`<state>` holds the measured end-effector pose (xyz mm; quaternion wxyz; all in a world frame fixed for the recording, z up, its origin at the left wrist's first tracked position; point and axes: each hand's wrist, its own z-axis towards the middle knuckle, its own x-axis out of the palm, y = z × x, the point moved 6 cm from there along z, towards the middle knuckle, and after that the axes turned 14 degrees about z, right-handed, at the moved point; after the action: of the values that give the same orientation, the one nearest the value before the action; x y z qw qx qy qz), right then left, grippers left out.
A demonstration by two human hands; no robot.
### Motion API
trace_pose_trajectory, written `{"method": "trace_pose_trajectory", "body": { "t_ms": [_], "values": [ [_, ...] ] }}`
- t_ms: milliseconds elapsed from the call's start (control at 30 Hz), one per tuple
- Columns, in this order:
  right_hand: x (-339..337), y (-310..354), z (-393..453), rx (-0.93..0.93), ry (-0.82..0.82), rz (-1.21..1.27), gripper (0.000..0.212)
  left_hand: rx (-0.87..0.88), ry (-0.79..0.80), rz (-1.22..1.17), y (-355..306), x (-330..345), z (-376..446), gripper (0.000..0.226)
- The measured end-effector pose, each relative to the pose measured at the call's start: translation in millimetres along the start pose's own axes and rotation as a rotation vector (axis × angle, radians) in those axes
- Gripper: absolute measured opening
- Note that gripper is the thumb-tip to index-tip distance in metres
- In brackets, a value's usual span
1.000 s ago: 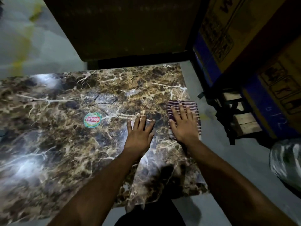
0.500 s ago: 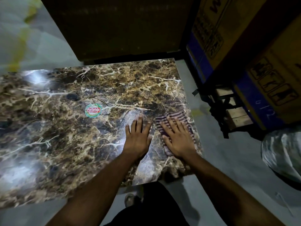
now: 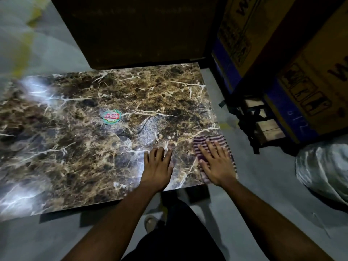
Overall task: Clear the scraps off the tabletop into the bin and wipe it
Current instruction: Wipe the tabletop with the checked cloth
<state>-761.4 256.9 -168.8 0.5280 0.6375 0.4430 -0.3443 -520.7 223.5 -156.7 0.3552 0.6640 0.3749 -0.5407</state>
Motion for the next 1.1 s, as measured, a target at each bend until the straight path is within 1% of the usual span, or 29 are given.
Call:
{"method": "trace_pose_trajectory", "body": {
  "t_ms": [100,133,167,233,300,367,500,567,633,733,800,967,1033,1100],
  "values": [
    [-7.8,-7.3,16.4,0.175,-0.057,0.036,0.065,0.002,0.032,-0.031,-1.9,3.5,-11.1,0.060],
    [-4.9,1.9,18.0,0.186,-0.058,0.041,0.065,-0.002,0.050,-0.047,-2.2,6.6,-16.9,0.060],
    [1.1,14.1,16.2,0.149,-0.043,0.035,0.065,0.000,0.068,-0.059,-2.1,9.9,-22.8,0.061],
    [16.9,36.6,1.2,-0.023,0.021,0.003,0.064,0.023,0.102,-0.090,-1.9,14.5,-31.4,0.063],
    [20.2,37.4,-15.6,-0.132,0.069,-0.033,0.063,0.049,0.141,-0.103,2.2,12.5,-30.7,0.063],
    [17.7,24.5,-24.3,-0.122,0.072,-0.045,0.062,0.057,0.154,-0.122,9.0,9.8,-30.8,0.063],
    [10.8,16.2,-12.2,-0.033,0.001,0.039,0.062,0.034,0.103,-0.112,27.3,9.9,-33.5,0.058],
    [12.8,27.0,-0.1,-0.071,0.010,0.010,0.063,-0.036,0.094,-0.120,41.3,16.0,-39.2,0.056],
    [20.9,44.4,0.7,-0.157,0.050,-0.022,0.063,-0.145,0.110,-0.171,59.7,22.3,-55.9,0.056],
    [38.8,80.8,-1.2,-0.240,0.094,-0.019,0.063,-0.227,0.109,-0.144,90.1,32.5,-85.6,0.055],
    [51.2,119.8,2.3,-0.287,0.115,0.013,0.062,-0.278,0.123,-0.145,114.0,33.4,-100.3,0.056],
    [90.6,229.1,10.4,-0.335,0.175,0.068,0.062,-0.471,0.149,-0.203,182.1,38.6,-138.7,0.064],
    [111.1,279.9,14.8,-0.355,0.196,0.068,0.063,-0.538,0.135,-0.192,221.0,40.3,-161.4,0.063],
    [130.5,330.3,17.6,-0.388,0.214,0.071,0.063,-0.567,0.129,-0.189,258.5,43.9,-182.3,0.061]
  ]
}}
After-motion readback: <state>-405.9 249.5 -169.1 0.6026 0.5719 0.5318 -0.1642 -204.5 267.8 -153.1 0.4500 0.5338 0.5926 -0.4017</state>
